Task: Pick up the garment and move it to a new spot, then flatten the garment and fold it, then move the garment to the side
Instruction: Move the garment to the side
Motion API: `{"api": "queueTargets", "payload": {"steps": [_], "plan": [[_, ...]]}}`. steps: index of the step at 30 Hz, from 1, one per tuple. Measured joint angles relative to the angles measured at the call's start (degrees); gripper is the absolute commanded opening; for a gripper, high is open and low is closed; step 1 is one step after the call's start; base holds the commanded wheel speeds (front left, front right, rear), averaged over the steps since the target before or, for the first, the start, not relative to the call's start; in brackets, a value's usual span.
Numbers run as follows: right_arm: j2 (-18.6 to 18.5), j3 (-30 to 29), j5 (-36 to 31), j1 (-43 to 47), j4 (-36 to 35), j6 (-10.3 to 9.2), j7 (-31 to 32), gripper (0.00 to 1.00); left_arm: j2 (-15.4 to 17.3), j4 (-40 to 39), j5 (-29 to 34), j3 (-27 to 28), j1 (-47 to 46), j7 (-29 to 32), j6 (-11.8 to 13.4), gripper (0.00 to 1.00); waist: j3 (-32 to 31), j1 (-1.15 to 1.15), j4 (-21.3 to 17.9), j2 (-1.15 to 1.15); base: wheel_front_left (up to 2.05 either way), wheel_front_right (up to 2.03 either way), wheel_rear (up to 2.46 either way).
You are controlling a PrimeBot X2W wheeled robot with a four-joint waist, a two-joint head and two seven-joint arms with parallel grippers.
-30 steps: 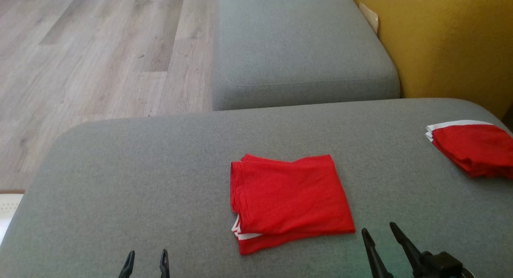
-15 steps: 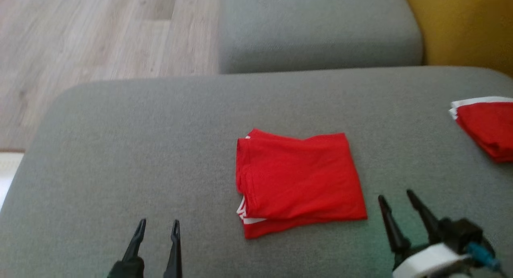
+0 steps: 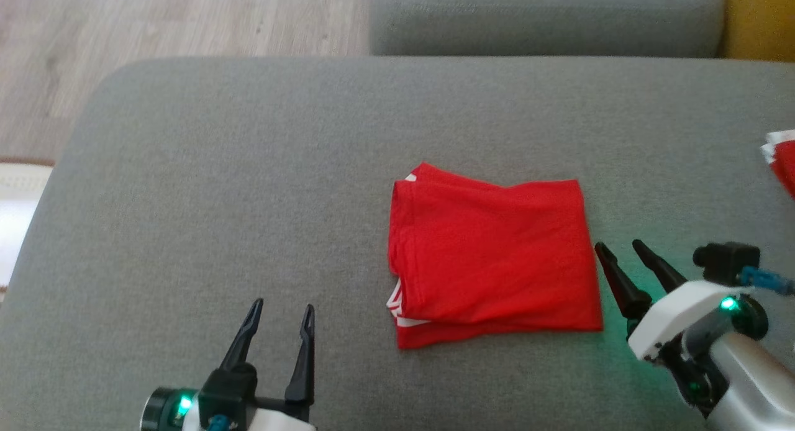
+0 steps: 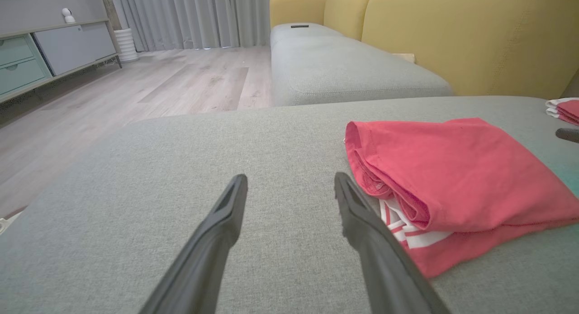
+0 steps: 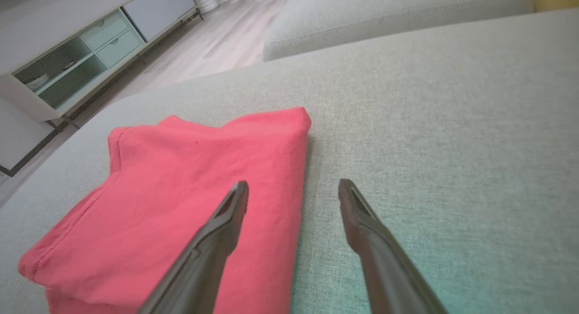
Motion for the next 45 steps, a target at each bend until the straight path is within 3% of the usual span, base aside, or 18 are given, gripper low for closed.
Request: {"api": "queueTargets", "payload": {"steps": [14, 17, 18, 20, 22, 26, 27, 33, 45], "plan": [[-0.97, 11.22, 11.26, -7.53, 8.00, 0.00, 2.03, 0.97, -0.04, 0.40, -0.10, -3.37, -3.18, 0.00, 1.24, 1.00, 3.88, 0.00, 0.40, 0.00, 0.00, 0.00, 0.00], [-1.01, 12.45, 12.83, -9.56, 9.42, 0.00, 1.32, 0.80, -0.05, 0.42, -0.09, -3.77, -4.21, 0.00, 1.24, 1.00, 4.48, 0.00, 0.36, 0.00, 0.00, 0.00, 0.00], [-1.07, 13.01, 13.39, -10.22, 9.89, 0.00, 1.32, 0.62, -0.07, 0.43, -0.09, -3.83, -4.39, 0.00, 1.24, 1.00, 4.65, 0.00, 0.40, 0.00, 0.00, 0.00, 0.00], [-1.23, 14.27, 14.57, -11.22, 10.34, 0.00, 1.38, 0.46, -0.07, 0.45, -0.09, -3.88, -4.76, 0.00, 1.24, 1.00, 5.03, 0.00, 0.55, 0.00, 0.00, 0.00, 0.00], [-1.49, 15.43, 16.35, -11.70, 10.46, 0.00, 2.14, 0.42, -0.08, 0.46, -0.09, -3.89, -5.11, 0.00, 1.24, 1.00, 5.42, 0.00, 0.76, 0.00, 0.00, 0.00, 0.00], [-2.78, 17.50, 19.72, -12.55, 9.53, 0.00, 3.52, 0.05, -0.08, 0.52, -0.09, -3.92, -5.22, 0.00, 1.31, 1.00, 6.08, 0.00, 1.04, 0.00, 0.00, 0.00, 0.00], [-3.13, 18.03, 20.04, -12.76, 9.35, 0.00, 3.48, 0.00, -0.08, 0.52, -0.09, -3.97, -5.26, 0.00, 1.44, 1.00, 6.14, 0.00, 1.04, 0.00, 0.00, 0.00, 0.00], [-6.31, 21.53, 19.57, -14.46, 8.98, 0.01, 1.04, 0.00, -0.08, 0.56, -0.62, -3.94, -5.32, 0.00, 1.96, 1.00, 6.11, 0.00, -0.22, 0.00, 0.00, 0.00, 0.00], [-21.67, 22.50, 13.44, -30.02, 10.94, 0.01, 2.19, 0.00, -0.08, -0.96, 0.15, -4.64, -11.19, 0.00, 0.85, 1.00, 11.32, 0.00, -6.06, 0.00, 0.00, 0.00, 0.00]]}}
